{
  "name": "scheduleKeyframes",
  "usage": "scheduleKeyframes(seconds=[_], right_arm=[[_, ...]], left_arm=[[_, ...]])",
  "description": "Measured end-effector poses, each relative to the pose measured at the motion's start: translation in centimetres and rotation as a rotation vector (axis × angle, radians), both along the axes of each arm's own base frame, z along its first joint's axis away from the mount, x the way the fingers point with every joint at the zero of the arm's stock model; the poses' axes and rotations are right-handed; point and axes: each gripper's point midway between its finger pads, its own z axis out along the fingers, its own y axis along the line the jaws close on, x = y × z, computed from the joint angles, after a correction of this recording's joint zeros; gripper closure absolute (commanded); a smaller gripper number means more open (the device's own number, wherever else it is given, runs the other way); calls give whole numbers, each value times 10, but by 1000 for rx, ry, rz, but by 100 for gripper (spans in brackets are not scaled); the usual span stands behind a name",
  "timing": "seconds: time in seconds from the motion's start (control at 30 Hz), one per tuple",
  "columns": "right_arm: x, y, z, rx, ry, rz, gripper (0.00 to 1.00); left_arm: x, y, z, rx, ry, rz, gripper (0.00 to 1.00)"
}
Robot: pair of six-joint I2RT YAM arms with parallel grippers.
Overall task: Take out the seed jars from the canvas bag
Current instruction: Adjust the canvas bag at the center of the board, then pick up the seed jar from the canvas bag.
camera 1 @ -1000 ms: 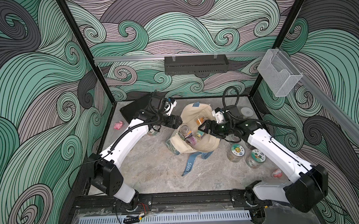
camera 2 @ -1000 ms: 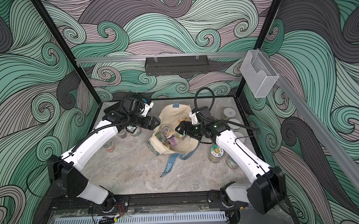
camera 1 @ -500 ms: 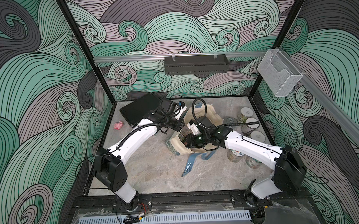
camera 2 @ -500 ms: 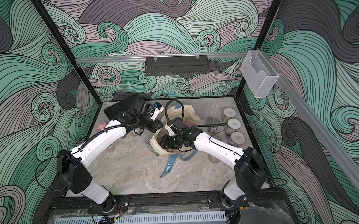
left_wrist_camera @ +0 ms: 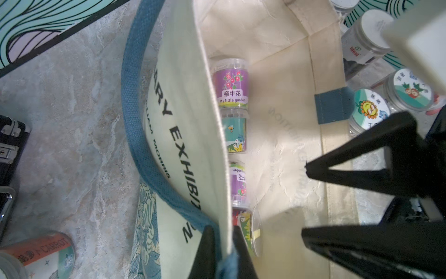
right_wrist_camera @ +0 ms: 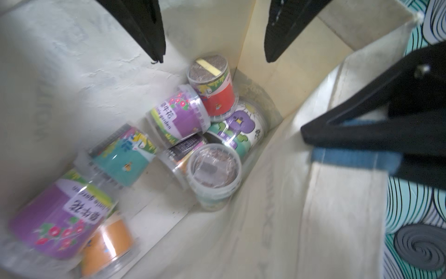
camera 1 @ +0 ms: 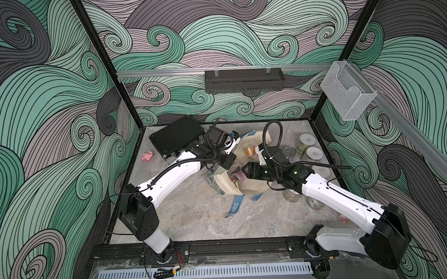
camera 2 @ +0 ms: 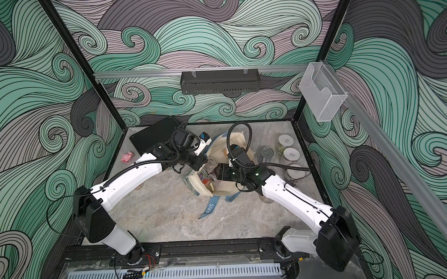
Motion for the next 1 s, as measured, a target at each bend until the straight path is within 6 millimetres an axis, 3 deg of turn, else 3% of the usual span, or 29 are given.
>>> scheduleKeyframes(seconds=[0.2,0.43,0.73,1.0], right_arm=[[22,-6,-9,3,-16,-34,23],[39,13,-27,40,-8,7,19],[66,41,-34,132,-70,37,7],[81,52,-70,132,-32,30,8]], left_arm=[[-10,-3,-1,35,-69,-40,100],[-13,-2,-1,60,-131,-58,100],[-11,0,0,71,-156,-55,100],[-10,0,1,74,-159,-50,100]])
